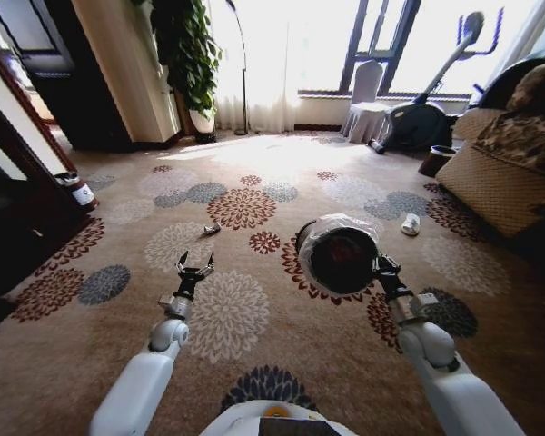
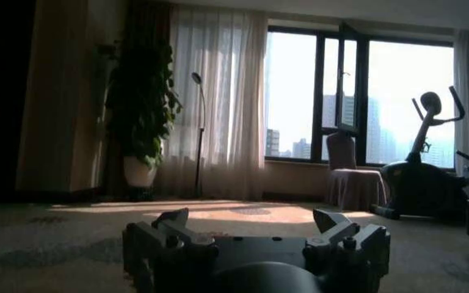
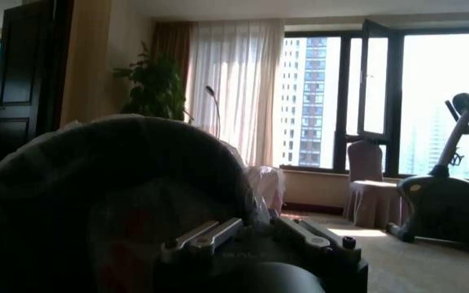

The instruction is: Pick up the trash from the ground and place it into the trash bin.

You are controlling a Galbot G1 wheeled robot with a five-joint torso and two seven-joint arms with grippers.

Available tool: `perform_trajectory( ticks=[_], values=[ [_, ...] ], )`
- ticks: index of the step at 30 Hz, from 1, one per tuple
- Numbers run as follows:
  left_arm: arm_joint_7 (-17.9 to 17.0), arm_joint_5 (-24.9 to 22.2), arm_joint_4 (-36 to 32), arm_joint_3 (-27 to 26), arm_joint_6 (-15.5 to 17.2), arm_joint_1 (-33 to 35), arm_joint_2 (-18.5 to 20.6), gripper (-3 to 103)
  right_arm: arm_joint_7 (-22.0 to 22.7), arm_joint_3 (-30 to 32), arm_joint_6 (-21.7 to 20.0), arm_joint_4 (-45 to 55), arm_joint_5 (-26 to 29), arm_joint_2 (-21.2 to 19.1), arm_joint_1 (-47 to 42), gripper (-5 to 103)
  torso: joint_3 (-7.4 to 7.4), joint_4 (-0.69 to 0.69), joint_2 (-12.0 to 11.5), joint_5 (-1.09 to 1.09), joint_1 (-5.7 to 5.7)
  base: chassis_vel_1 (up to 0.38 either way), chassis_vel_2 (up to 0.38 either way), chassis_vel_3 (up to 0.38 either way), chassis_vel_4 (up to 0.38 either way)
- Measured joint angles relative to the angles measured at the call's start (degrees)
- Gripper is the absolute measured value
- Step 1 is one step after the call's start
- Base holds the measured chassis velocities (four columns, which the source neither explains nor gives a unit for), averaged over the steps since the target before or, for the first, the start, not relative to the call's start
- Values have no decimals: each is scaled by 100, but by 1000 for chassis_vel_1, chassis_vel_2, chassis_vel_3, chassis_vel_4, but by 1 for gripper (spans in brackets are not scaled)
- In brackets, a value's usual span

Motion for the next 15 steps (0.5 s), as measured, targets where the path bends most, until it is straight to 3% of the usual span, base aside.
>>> perform_trajectory(
  ticks=[15],
  values=[
    [261, 206, 496, 377, 127, -241, -155, 100, 0, -48, 57, -12, 56, -61, 122, 0, 0, 2, 0, 5, 0, -340, -360, 348, 351]
  ],
)
